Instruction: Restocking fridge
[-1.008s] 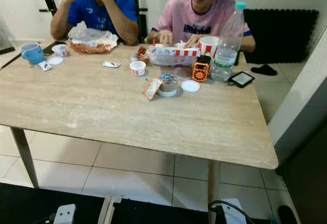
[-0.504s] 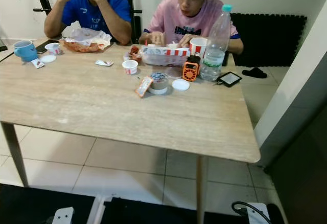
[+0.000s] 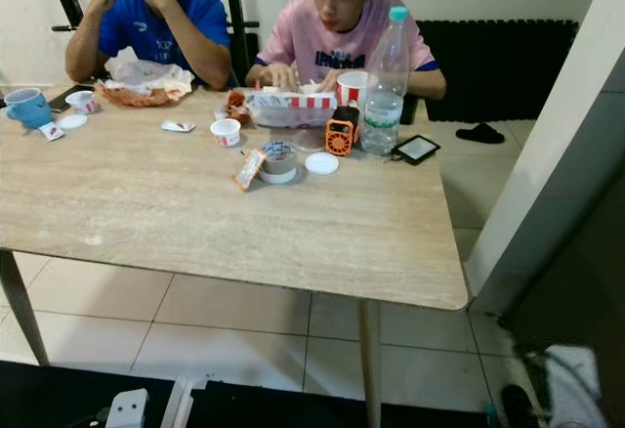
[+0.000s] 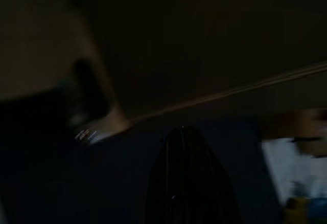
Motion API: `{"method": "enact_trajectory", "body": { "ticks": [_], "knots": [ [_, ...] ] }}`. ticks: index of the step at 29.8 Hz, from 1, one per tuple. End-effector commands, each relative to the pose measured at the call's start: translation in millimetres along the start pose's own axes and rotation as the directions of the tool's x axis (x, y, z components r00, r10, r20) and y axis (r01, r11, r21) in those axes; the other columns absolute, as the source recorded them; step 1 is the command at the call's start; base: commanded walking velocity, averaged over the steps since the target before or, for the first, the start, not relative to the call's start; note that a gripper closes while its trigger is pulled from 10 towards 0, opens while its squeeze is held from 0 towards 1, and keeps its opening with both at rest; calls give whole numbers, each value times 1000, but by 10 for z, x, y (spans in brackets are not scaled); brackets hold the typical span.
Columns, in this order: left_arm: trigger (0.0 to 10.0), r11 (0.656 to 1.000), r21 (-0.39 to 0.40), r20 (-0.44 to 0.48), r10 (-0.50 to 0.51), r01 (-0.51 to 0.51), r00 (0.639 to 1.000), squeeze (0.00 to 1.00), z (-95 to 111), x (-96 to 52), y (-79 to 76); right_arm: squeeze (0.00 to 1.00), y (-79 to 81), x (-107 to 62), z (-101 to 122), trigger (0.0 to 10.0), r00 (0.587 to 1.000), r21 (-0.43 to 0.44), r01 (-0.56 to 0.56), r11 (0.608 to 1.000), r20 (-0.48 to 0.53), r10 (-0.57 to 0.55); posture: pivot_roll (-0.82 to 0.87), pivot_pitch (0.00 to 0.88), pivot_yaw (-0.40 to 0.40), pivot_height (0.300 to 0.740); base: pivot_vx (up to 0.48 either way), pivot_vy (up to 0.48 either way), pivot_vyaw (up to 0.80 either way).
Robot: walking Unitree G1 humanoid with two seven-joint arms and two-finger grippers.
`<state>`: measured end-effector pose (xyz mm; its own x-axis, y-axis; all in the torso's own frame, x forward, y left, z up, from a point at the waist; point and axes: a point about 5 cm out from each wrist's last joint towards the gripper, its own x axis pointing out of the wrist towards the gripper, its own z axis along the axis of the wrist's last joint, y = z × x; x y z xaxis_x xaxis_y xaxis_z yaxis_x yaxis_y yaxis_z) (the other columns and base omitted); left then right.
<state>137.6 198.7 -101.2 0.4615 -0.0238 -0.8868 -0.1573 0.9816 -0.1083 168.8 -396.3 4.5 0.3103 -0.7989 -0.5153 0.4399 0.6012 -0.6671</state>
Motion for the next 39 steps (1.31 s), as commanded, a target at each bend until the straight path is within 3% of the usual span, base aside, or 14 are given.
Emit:
{"method": "enact_trajectory", "body": {
  "ticks": [1,3,9,12,16,17,19,22,23,24,25,27,28,39],
  "knots": [
    [10000,1000,1,6,11,-11,1000,0,10,-7,41,0,-44,7,80,10000,999,28,43,999,25,-43,-38,0,19,740,0,0,0],
    [10000,1000,3,7,10,-10,1000,0,13,-8,42,0,-263,29,479,10000,979,90,141,986,135,-152,-38,0,23,740,0,0,0],
    [10000,1000,3,13,11,-11,1000,0,30,-7,47,0,-415,-64,1122,10000,926,242,138,960,312,-212,-36,0,23,740,0,0,0],
    [10000,1000,2,18,10,-10,1000,0,47,-4,43,0,-425,-236,1656,10000,874,416,-26,909,450,-182,-36,0,23,740,0,0,0],
    [10000,1000,2,19,9,-9,1000,0,50,-4,42,0,-403,-282,1767,10000,867,476,-112,872,476,-149,-36,0,23,740,0,0,0],
    [10000,1000,2,20,8,-8,1000,0,50,-4,40,0,-249,-410,1996,10000,821,482,-311,819,570,-24,-33,0,27,740,0,0,0],
    [10000,1000,2,19,5,-5,1000,0,44,-4,34,0,16,-660,2309,10000,689,379,-554,741,708,153,-33,0,22,740,0,0,0],
    [10000,1000,2,18,4,-4,1000,0,38,-4,30,0,160,-786,2417,10000,618,306,-635,709,752,229,-32,0,20,740,0,0,0],
    [10000,1000,2,17,3,-3,1000,0,31,-3,25,192,290,-874,2462,10000,571,248,-682,688,769,288,-32,0,17,740,0,0,0],
    [10000,1000,2,17,3,-3,1000,0,31,-3,25,192,290,-874,2462,10000,571,248,-682,688,769,288,-32,0,17,740,0,0,0],
    [10000,1000,1,16,1,-1,1000,0,22,-3,19,714,436,-968,2497,10000,526,196,-724,661,777,347,-30,0,13,740,0,0,0],
    [10000,1000,1,15,0,0,1000,0,16,-3,14,714,530,-1032,2516,10000,496,162,-750,642,779,383,-30,0,13,740,0,0,0],
    [10000,1000,2,14,-1,1,1000,0,5,-4,11,1000,648,-1106,2529,10000,467,127,-774,621,776,423,-35,0,16,740,0,0,0],
    [10000,1000,27,-2,-1,1,1000,0,-127,-41,78,1000,1279,-1679,2613,10000,224,-171,-855,490,730,645,-33,55,13,740,0,0,0]
  ]
}}
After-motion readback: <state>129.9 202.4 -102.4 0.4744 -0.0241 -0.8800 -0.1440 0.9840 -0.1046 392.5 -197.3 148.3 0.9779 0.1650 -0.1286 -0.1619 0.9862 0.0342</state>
